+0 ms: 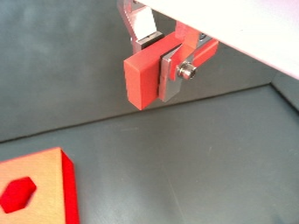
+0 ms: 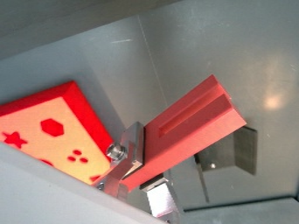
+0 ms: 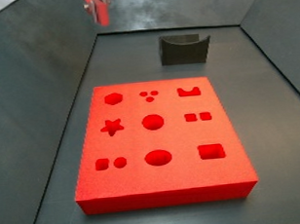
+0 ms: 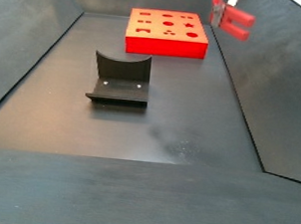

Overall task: Pick up the double-square object. Move up. Place the double-square object on the fixture. Regrasp the double-square object. Move to above the board. Insert the double-square object.
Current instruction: Place the double-square object on the fixture.

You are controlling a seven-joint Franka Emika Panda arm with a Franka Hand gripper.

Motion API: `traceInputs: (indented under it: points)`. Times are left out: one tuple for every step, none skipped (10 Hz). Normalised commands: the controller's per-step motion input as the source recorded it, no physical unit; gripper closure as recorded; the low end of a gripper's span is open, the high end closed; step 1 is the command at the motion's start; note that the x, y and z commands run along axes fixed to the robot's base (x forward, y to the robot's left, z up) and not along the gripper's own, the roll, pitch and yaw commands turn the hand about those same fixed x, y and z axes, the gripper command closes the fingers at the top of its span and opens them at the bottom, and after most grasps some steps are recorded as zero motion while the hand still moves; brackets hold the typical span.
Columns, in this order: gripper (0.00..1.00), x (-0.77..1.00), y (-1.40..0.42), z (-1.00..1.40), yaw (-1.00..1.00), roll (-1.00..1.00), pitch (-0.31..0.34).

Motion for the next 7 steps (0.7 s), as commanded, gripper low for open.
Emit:
traceInputs:
  points:
    - [1.0,0.0,-0.02,0.48,0.01,-0.1,0.065]
    - [1.0,0.0,-0.02,0.38,0.01,-0.1,0.074]
    - [1.0,1.0,0.02,0.24,-1.0,-0.05,-0.261]
    - [1.0,1.0,0.02,0.2,-1.0,-0.05,-0.249]
    - [1.0,1.0,0.03,0.16,-1.0,-0.06,-0.248]
    - [1.0,1.0,0.03,0.15,-1.0,-0.07,-0.253]
    - [1.0,1.0,0.03,0.12,-0.85,-0.07,-0.206]
